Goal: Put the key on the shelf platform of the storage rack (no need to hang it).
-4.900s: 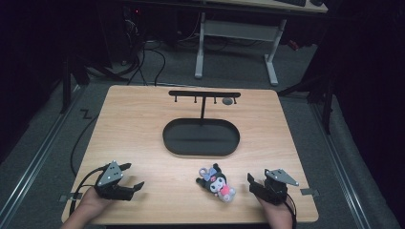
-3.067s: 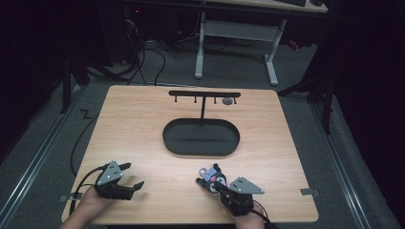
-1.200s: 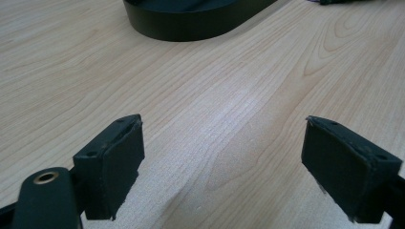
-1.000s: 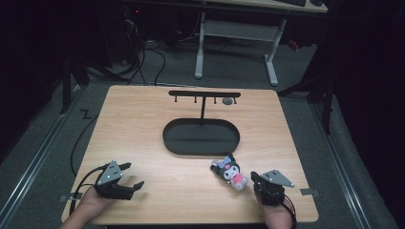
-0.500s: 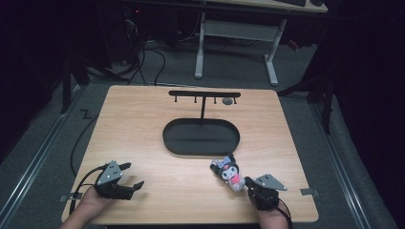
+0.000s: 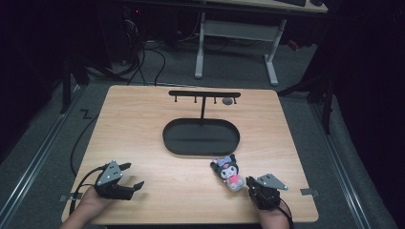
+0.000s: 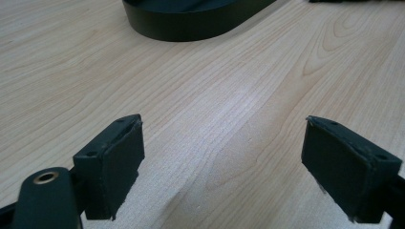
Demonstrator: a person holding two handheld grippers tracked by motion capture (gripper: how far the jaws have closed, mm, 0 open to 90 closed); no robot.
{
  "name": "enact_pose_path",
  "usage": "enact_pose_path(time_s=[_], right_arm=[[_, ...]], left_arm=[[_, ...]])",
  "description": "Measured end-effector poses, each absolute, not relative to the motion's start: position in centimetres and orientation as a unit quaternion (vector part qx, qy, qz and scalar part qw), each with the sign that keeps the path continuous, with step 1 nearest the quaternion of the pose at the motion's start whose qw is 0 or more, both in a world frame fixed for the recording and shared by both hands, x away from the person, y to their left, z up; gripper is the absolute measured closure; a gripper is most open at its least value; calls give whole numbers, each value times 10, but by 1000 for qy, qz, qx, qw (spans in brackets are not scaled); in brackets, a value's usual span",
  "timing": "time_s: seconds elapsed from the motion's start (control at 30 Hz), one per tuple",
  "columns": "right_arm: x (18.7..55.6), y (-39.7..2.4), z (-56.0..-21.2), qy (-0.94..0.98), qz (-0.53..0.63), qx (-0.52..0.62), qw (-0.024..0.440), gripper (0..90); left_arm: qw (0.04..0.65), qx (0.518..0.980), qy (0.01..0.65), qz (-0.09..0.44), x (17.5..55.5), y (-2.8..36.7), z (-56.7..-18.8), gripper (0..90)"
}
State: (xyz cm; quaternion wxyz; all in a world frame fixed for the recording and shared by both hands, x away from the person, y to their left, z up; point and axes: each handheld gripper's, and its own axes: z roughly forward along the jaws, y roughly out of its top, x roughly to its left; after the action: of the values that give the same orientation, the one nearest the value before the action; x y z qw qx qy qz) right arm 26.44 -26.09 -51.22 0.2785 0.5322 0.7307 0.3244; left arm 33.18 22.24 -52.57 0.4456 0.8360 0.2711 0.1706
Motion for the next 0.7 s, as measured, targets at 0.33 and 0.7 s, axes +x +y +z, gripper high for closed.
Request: enact_pose_path(time_s=[0.33,0.7], right_arm=[[269,-270,-512,716,311,554,290,766],[278,-267,-503,733,270,560,275,740]], left_arm=[[446,835,272,172,331,222,-526,154],[449,833,271,175,330,223,-526,155]])
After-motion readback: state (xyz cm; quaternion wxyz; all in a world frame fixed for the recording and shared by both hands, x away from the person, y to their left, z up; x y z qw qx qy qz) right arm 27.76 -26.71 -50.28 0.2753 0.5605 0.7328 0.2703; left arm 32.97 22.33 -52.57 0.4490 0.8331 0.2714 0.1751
